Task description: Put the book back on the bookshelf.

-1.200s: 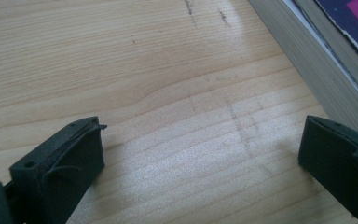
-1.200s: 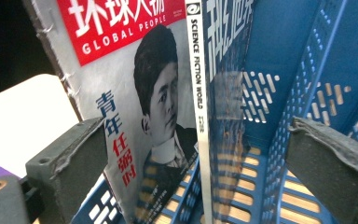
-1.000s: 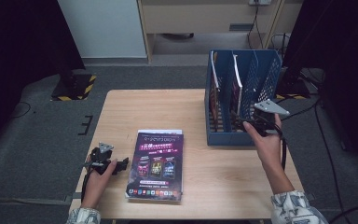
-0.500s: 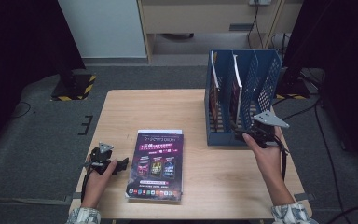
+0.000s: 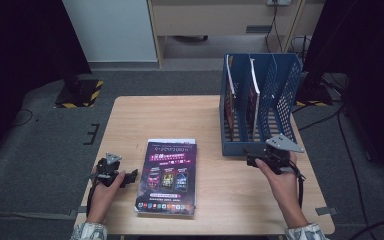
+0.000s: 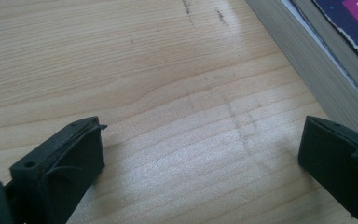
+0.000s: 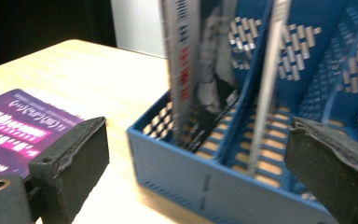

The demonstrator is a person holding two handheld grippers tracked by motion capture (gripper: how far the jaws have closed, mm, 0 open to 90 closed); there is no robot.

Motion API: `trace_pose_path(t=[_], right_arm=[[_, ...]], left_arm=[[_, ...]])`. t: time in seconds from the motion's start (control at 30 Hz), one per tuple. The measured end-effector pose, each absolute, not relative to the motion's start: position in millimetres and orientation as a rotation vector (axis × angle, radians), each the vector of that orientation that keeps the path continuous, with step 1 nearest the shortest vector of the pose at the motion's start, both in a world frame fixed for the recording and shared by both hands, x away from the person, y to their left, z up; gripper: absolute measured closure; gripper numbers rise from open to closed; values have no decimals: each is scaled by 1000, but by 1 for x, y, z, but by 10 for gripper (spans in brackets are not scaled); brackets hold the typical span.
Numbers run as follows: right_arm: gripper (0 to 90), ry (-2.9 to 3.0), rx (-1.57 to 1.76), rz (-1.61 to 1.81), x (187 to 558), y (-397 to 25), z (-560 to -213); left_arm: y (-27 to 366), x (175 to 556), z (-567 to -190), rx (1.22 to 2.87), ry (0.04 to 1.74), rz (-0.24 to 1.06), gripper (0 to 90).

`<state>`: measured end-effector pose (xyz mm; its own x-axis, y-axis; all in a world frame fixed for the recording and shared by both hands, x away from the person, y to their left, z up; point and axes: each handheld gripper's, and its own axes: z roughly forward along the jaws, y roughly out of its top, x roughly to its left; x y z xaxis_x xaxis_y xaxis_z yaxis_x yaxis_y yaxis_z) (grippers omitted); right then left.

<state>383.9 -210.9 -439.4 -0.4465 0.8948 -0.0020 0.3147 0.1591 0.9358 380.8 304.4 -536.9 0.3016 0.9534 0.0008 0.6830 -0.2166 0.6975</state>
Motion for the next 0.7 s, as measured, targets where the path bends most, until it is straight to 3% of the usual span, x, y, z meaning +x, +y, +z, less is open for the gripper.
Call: trace_pose_path(t=[0.7], right_arm=[[92,2069,1012,1275,367,-142,-464]], left_arm=[[306,377,-524,1924,1421,589,79]])
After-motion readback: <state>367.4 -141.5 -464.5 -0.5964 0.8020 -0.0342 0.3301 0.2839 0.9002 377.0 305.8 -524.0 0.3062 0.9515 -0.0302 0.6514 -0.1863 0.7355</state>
